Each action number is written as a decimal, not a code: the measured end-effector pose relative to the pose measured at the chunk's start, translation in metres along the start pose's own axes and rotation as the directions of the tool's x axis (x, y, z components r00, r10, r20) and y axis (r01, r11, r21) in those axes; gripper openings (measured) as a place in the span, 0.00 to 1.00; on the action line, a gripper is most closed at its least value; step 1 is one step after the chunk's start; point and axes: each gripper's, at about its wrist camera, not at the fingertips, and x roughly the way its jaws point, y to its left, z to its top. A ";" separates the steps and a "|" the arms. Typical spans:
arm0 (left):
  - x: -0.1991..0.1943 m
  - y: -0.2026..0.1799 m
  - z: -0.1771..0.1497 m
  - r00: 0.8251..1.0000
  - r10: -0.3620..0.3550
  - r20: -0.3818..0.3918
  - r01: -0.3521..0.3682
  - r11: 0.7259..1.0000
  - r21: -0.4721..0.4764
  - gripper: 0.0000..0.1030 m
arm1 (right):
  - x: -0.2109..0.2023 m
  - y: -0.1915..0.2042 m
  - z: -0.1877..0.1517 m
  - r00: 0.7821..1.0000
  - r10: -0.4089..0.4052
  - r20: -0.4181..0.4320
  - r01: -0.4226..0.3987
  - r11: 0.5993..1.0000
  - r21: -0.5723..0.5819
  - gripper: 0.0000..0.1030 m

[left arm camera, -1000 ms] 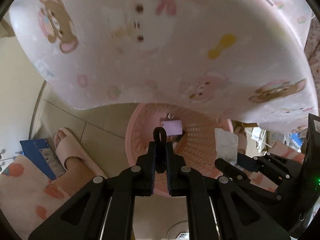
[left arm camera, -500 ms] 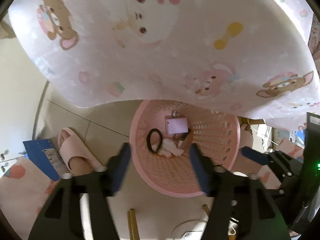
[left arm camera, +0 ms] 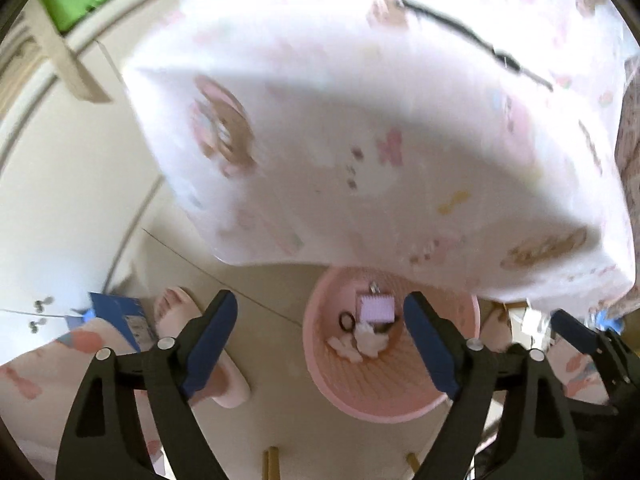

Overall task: Collect trash
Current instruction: 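Bring both grippers back over the table toward the black spoon, then reach the right gripper to the black spoon and close on it, then lift the black spoon off the table with the right gripper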

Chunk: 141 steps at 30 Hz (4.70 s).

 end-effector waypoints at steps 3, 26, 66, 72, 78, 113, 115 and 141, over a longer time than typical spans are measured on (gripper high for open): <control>-0.025 0.003 0.008 0.998 -0.002 0.067 0.003 1.000 -0.006 0.81 | -0.029 -0.004 0.009 0.996 -0.006 0.088 0.006 1.000 0.008 0.73; -0.112 -0.032 0.145 0.950 -0.011 0.311 -0.030 0.992 0.126 0.99 | -0.127 -0.075 0.150 0.891 -0.083 0.447 0.059 0.996 0.067 0.84; -0.059 -0.017 0.191 0.970 0.032 0.241 -0.043 0.998 0.040 0.99 | -0.001 -0.079 0.213 0.972 -0.033 0.233 0.001 0.991 0.137 0.35; -0.052 -0.019 0.191 0.974 0.039 0.223 -0.052 0.997 0.053 0.99 | 0.004 -0.083 0.215 0.973 0.068 0.221 -0.103 0.983 0.150 0.13; -0.055 -0.023 0.191 0.972 0.029 0.231 -0.047 0.996 0.069 0.99 | 0.005 -0.083 0.223 0.970 0.093 0.224 -0.133 0.977 0.169 0.09; -0.030 -0.009 0.184 0.986 0.074 0.152 -0.093 0.988 0.124 0.99 | 0.030 -0.081 0.236 0.981 -0.123 0.152 0.102 0.984 0.143 0.07; -0.029 -0.014 0.183 0.985 0.087 0.149 -0.110 0.982 0.155 0.99 | 0.032 -0.084 0.234 0.985 -0.100 0.143 0.079 0.985 0.150 0.07; -0.038 -0.013 0.183 0.980 0.089 0.176 -0.117 0.982 0.151 0.99 | 0.010 -0.001 0.193 0.995 -0.033 0.091 0.059 0.951 -0.303 0.55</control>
